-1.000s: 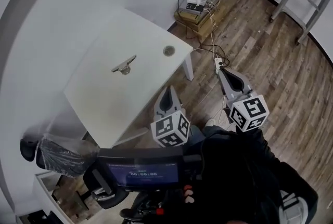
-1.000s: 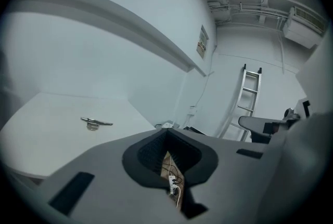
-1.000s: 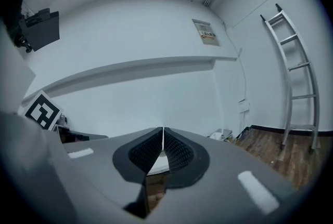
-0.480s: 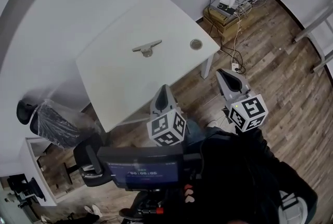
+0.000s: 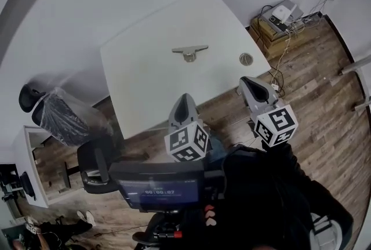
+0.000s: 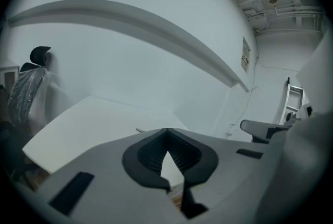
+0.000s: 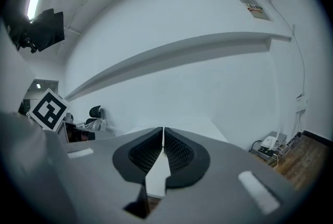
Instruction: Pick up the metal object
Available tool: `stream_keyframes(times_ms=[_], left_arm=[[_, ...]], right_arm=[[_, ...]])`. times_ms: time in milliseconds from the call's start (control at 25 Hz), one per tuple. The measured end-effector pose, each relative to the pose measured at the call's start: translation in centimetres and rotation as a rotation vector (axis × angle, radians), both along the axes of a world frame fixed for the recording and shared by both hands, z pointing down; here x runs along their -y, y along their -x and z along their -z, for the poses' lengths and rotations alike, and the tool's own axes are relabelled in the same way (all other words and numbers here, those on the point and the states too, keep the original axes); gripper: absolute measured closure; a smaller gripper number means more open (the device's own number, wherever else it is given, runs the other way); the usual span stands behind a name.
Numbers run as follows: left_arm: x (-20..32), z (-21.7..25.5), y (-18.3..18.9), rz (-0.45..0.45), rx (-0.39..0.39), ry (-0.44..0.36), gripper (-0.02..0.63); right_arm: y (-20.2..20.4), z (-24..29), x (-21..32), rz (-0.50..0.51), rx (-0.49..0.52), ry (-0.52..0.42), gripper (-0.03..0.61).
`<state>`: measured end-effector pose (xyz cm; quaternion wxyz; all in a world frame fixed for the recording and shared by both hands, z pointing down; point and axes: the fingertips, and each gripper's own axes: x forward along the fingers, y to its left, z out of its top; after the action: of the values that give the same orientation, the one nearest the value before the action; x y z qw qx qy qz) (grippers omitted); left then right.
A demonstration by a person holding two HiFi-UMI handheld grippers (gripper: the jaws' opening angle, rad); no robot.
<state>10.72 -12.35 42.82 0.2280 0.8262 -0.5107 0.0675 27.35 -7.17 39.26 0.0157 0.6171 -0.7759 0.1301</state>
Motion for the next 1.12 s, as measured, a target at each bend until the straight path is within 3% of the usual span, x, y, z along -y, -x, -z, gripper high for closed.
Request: stream_keyframes(times_ms=[720, 1120], left_arm=[[11.1, -0.8, 7.9, 0.114, -0.005, 0.005, 0.614], [13.8, -1.9, 11.4, 0.159, 0.013, 0.013, 0.614]], right_arm=[[7.9, -2.5, 14.2, 0.154, -0.047, 0.048, 0.575], [9.3, -5.8, 19.2, 0.219, -0.140, 0.111, 0.574]])
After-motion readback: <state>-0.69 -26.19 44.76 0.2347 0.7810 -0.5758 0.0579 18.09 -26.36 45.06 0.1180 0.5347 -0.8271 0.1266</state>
